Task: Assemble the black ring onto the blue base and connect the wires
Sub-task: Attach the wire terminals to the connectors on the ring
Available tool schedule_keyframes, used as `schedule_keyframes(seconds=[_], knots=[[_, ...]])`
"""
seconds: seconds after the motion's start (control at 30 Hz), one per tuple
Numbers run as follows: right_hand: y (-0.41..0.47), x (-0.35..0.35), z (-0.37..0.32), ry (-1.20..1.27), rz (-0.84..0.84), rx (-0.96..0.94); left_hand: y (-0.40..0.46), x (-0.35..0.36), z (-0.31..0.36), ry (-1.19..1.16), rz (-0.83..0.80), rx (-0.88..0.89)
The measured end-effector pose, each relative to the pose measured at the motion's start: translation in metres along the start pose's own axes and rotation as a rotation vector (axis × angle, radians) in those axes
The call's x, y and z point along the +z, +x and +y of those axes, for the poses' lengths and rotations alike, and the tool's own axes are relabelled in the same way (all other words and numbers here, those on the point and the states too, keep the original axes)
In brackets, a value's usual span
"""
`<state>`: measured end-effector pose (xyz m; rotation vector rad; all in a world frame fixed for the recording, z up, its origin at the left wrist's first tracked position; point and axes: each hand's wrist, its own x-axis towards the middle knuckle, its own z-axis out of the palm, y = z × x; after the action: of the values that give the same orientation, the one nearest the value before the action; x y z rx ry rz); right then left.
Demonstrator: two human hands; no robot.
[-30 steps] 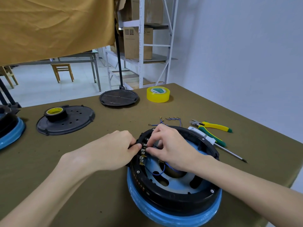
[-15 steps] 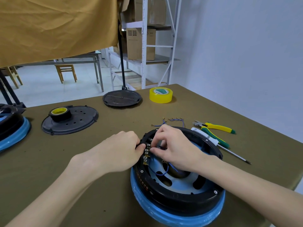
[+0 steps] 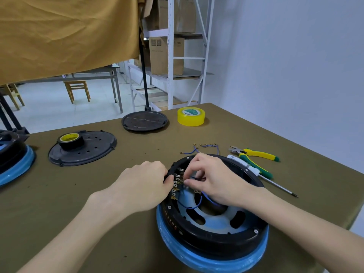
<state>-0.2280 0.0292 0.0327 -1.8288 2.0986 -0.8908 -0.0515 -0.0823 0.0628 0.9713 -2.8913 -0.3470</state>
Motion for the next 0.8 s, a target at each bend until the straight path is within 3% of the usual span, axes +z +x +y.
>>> schedule_keyframes(seconds=[0.17,0.33,0.53,0.8], knots=[[0.000,-0.006,0.000,0.123,-0.022,0.037,0.001,0.000,0.004,-0.004,0.010,-0.016],[0.008,-0.014,-0.004,0.414,-0.036,0.262,0.002,0.001,0.002,-0.019,0.020,-0.013],[0.024,-0.014,-0.012,0.315,-0.123,0.401,0.001,-0.001,0.003,-0.028,0.011,-0.028],[0.032,-0.020,-0.010,0.439,-0.216,0.552,-0.002,-0.001,0.011,0.062,0.036,-0.047]])
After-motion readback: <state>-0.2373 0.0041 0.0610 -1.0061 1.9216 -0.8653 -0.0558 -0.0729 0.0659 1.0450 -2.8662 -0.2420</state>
